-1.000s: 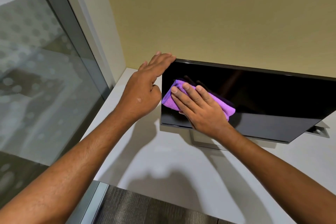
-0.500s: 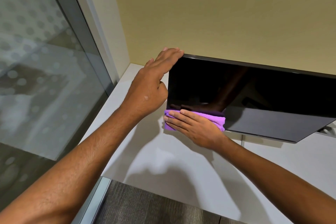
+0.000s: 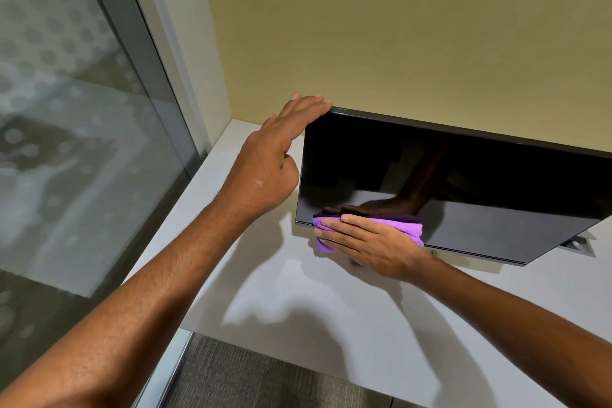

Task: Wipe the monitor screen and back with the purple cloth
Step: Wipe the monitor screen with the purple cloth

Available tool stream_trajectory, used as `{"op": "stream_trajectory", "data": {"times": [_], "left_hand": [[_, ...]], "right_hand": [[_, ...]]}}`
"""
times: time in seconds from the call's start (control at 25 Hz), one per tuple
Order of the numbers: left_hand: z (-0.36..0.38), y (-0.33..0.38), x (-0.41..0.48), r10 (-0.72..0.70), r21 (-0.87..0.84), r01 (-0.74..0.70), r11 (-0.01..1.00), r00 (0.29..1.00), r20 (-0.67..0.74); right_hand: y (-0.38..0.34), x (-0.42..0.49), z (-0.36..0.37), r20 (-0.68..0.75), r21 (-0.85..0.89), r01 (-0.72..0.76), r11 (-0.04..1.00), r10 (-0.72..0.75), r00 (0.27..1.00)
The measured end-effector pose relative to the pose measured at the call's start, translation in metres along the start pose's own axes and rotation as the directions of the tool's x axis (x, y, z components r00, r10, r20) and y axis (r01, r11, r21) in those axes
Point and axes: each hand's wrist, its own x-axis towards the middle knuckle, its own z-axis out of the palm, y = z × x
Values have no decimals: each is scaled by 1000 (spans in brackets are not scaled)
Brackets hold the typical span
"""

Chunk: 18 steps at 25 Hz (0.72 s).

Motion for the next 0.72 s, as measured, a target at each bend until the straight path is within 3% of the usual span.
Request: {"op": "stream_trajectory", "data": {"times": [0.2,0.4,0.64,0.72], "left_hand": [[-2,0,-1,4,-26,-3,1000,1000,27],[-4,0,-2,7,-24,-5,1000,999,44],[-9,3,1,-4,40,1,999,997,83],[-10,3,1,-1,58,-4,998,996,85]], "right_hand": [[14,-16,-19,16,-55,5,998,-4,1000],[23,-2,-38,-162,52,-277,960,282,946],[22,41,-50,-194,89,-276,957,288,938],[21,49,-50,-197,25,-271,962,271,942]]}}
